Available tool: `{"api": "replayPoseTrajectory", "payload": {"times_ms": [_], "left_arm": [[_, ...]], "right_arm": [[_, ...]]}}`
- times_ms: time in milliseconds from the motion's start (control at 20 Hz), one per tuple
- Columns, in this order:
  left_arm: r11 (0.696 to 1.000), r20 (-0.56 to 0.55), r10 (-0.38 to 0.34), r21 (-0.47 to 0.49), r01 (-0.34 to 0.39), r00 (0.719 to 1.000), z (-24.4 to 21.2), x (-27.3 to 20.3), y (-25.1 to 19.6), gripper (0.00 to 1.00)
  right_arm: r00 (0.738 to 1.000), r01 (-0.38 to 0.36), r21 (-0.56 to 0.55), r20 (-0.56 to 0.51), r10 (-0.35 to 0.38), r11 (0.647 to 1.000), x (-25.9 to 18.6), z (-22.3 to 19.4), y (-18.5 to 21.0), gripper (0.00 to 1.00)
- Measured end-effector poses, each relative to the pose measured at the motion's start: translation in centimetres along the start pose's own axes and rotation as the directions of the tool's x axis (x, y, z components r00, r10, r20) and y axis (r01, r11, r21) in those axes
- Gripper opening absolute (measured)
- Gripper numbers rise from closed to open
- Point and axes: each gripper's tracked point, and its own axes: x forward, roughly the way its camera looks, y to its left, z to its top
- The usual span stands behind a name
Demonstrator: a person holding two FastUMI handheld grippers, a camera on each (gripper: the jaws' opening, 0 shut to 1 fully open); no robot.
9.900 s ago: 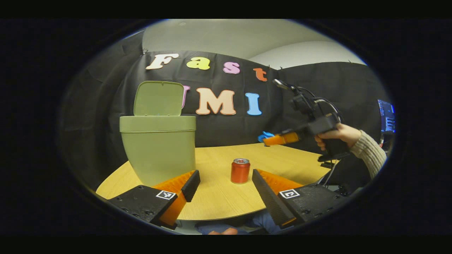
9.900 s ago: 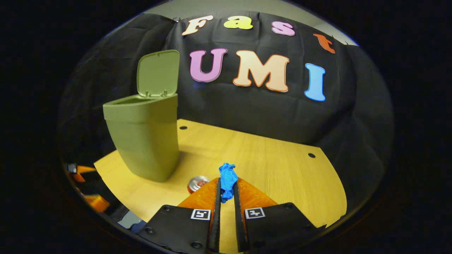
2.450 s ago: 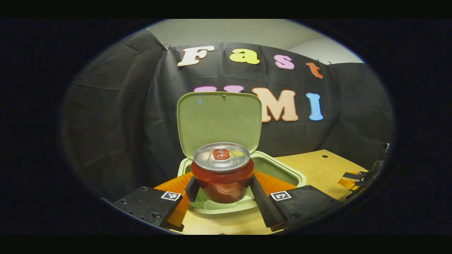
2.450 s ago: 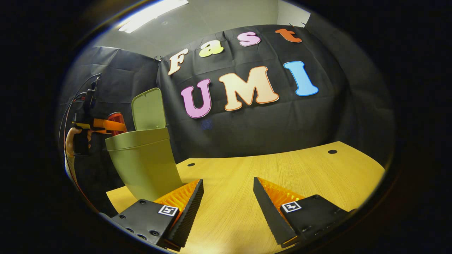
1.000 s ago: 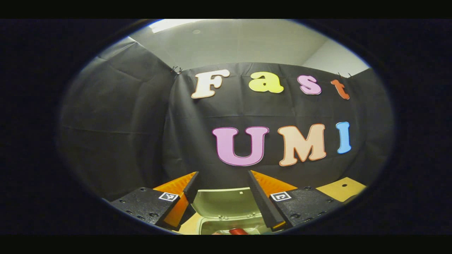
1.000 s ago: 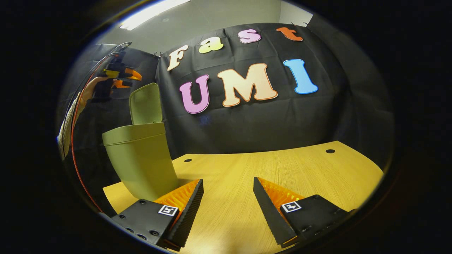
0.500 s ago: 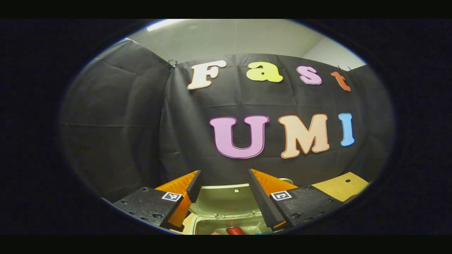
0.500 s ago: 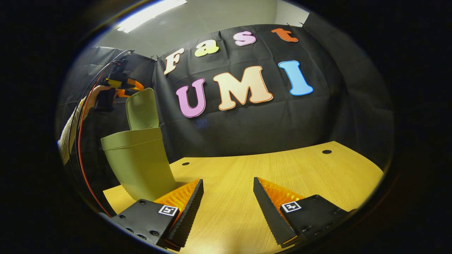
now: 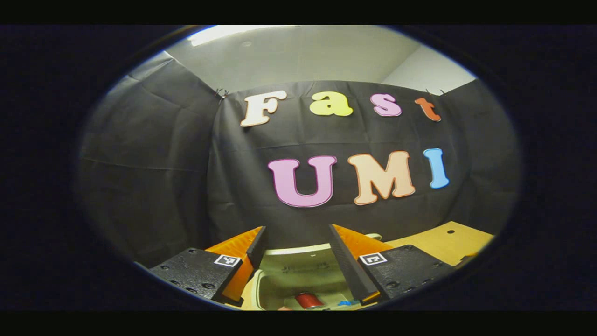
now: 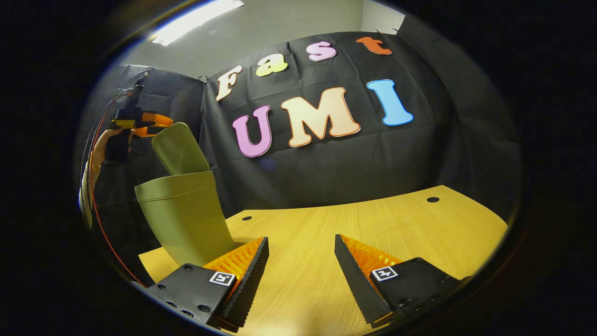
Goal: Press the lid of the desktop garbage bin to open it, pick up the crumpled paper on the desktop and throw it into the bin, then pick up the pop can on the desktop and drop it into the bin, and finally close the garbage bin lid.
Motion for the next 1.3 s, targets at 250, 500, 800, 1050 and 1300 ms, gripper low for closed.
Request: {"api": "replayPoseTrajectory", "payload": {"times_ms": [250,500,800,1050,1300], "left_arm": [[0.999,-0.019,-0.043,0.016,0.043,0.999,-3.4,-3.6,-1.5,0.83],[0.998,-0.050,-0.057,-0.010,0.057,0.997,-7.6,-5.5,-2.1,0.80],[0.997,-0.108,-0.054,-0.064,0.047,0.993,-12.5,-6.1,-2.3,0.78],[0.998,-0.113,-0.024,-0.055,0.018,0.993,-13.4,-6.0,-2.4,0.84],[0.998,-0.027,-0.009,-0.055,0.007,1.000,-13.5,-6.0,-2.7,0.80]], "right_arm": [[1.000,-0.009,-0.001,0.016,0.009,1.000,-0.4,0.5,0.3,0.90],[1.000,-0.017,0.000,0.018,0.017,1.000,-0.4,0.5,0.8,0.90],[1.000,-0.018,-0.005,0.020,0.018,1.000,-0.4,0.6,0.7,0.90],[1.000,-0.018,-0.007,0.018,0.019,1.000,-0.3,0.5,0.7,0.90],[1.000,-0.022,-0.010,0.005,0.022,1.000,0.1,0.0,0.5,0.91]]}}
